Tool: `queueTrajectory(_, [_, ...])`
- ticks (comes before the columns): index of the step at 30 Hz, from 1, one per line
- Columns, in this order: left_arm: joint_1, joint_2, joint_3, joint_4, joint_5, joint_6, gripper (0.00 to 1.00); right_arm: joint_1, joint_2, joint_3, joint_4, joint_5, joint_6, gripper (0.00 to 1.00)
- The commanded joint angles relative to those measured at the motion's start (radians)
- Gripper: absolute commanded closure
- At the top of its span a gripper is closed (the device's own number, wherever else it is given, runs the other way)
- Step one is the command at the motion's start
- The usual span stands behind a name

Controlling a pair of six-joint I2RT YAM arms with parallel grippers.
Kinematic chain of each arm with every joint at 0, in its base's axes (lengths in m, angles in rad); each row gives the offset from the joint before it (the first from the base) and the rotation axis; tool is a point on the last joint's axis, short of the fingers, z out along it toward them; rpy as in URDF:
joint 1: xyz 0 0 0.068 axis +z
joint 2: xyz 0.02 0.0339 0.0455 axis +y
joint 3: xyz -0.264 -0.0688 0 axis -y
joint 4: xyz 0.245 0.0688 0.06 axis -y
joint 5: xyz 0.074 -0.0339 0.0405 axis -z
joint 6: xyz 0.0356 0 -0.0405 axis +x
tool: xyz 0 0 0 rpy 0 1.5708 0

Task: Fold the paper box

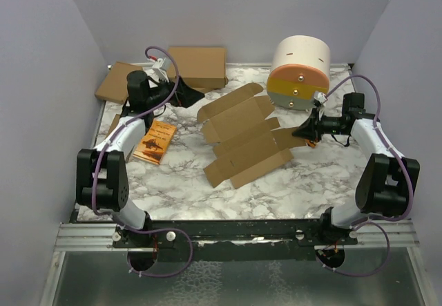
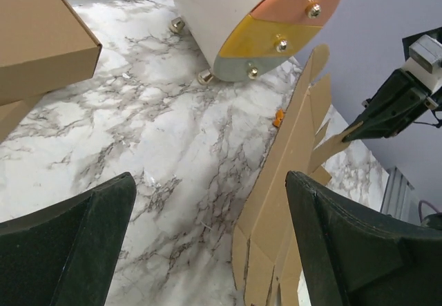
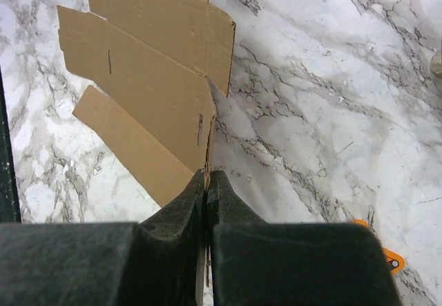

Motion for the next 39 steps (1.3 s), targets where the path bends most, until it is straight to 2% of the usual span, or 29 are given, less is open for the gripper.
queueTrajectory(1, [0.010, 0.081, 0.063, -0.017, 0.142, -0.004, 0.09, 0.005, -0.017, 0.030, -0.021, -0.047, -0.031, 0.99])
queueTrajectory(8, [-0.015, 0.122, 0.077, 0.081, 0.262, -0.038, 0.11, 0.005, -0.017, 0.030, -0.022, -0.057, -0.030, 0.99])
queueTrajectory(10, [-0.017, 0.135, 0.092, 0.075, 0.279, -0.042, 0.15, 0.006, -0.017, 0.031, -0.025, -0.059, -0.030, 0.99])
queueTrajectory(15, [-0.031, 0.193, 0.151, -0.025, 0.299, 0.000, 0.29, 0.008, -0.019, 0.032, -0.025, -0.064, -0.030, 0.99])
queueTrajectory(21, [-0.079, 0.208, 0.200, -0.208, 0.299, 0.142, 0.38, 0.009, -0.015, 0.032, -0.027, -0.068, -0.028, 0.99])
queueTrajectory(26, [-0.086, 0.196, 0.216, -0.256, 0.297, 0.191, 0.59, 0.009, -0.007, 0.037, -0.026, -0.075, -0.018, 0.99])
queueTrajectory(32, [-0.095, 0.159, 0.246, -0.363, 0.266, 0.289, 1.00, 0.010, 0.008, 0.044, -0.028, -0.087, 0.005, 0.99])
queueTrajectory(34, [-0.096, 0.137, 0.267, -0.432, 0.236, 0.355, 1.00, 0.012, 0.015, 0.051, -0.037, -0.097, 0.010, 0.98])
queueTrajectory(36, [-0.095, 0.088, 0.281, -0.494, 0.204, 0.404, 1.00, 0.015, 0.023, 0.065, -0.042, -0.115, 0.031, 0.92])
queueTrajectory(38, [-0.095, 0.035, 0.263, -0.479, 0.184, 0.416, 1.00, 0.017, 0.035, 0.097, -0.080, -0.162, 0.039, 0.73])
queueTrajectory(39, [-0.095, 0.005, 0.238, -0.450, 0.184, 0.405, 1.00, 0.017, 0.044, 0.122, -0.116, -0.195, 0.032, 0.58])
